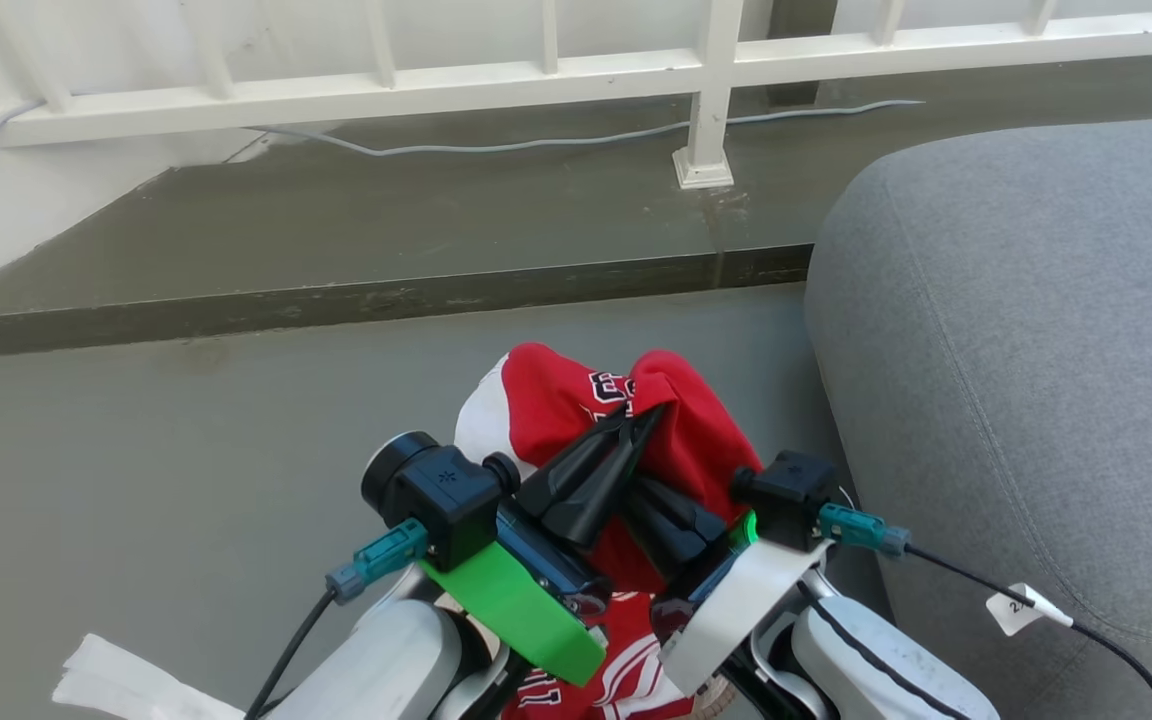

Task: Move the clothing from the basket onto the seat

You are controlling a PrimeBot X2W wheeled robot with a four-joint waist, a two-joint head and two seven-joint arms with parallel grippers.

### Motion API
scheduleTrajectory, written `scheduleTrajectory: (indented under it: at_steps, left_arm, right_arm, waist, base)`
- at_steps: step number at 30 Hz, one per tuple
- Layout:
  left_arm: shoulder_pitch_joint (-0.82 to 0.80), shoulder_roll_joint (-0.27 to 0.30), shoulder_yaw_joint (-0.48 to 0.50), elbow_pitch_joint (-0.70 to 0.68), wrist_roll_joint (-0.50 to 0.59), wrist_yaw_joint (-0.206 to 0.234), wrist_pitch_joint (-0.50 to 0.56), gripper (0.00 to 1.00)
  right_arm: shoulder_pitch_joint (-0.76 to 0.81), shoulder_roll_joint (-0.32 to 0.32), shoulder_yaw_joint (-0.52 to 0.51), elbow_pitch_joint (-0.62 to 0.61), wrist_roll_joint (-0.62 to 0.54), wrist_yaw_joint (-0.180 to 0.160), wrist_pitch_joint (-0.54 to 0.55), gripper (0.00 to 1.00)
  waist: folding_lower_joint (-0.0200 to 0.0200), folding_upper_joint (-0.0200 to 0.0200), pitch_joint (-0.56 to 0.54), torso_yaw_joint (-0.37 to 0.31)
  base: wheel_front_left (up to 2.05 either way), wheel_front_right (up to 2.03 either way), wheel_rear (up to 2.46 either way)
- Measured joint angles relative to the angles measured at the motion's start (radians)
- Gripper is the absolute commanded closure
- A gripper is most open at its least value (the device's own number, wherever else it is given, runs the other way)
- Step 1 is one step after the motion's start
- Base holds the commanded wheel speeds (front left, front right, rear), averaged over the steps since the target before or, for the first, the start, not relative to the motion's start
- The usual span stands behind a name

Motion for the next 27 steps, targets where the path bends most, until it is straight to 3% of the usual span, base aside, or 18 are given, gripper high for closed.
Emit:
scheduleTrajectory:
  at_steps: [1, 2, 3, 16, 27]
  left_arm:
    - [-0.002, 0.002, 0.001, 0.0, 0.0, 0.0, 0.0, 0.56]
    - [-0.004, 0.003, 0.001, 0.0, 0.0, 0.0, 0.0, 0.05]
    - [-0.004, 0.003, 0.001, 0.0, 0.0, 0.0, 0.0, 0.0]
    - [-0.004, 0.054, 0.014, -0.001, 0.024, 0.006, 0.013, 0.0]
    - [-0.001, 0.089, -0.015, -0.018, 0.043, 0.011, 0.045, 0.0]
  right_arm:
    - [-0.007, 0.0, 0.001, 0.004, 0.004, 0.0, 0.0, 1.0]
    - [-0.011, 0.0, 0.001, 0.007, 0.007, 0.0, -0.001, 1.0]
    - [-0.012, 0.0, -0.001, 0.009, 0.012, 0.0, -0.001, 1.0]
    - [-0.06, -0.021, -0.1, 0.066, 0.015, -0.002, -0.01, 1.0]
    - [-0.105, -0.099, -0.234, 0.095, 0.012, -0.055, -0.019, 1.0]
  waist:
    - [0.0, 0.0, 0.0, -0.003]
    - [0.0, 0.0, 0.001, -0.007]
    - [0.0, 0.0, 0.001, -0.01]
    - [0.0, 0.0, 0.001, -0.078]
    - [0.0, 0.0, 0.015, -0.145]
  base:
    - [0.0, 0.0, 0.0]
    - [0.0, 0.0, 0.0]
    - [0.0, 0.0, 0.0]
    - [0.0, 0.0, 0.0]
    - [0.0, 0.0, 0.0]
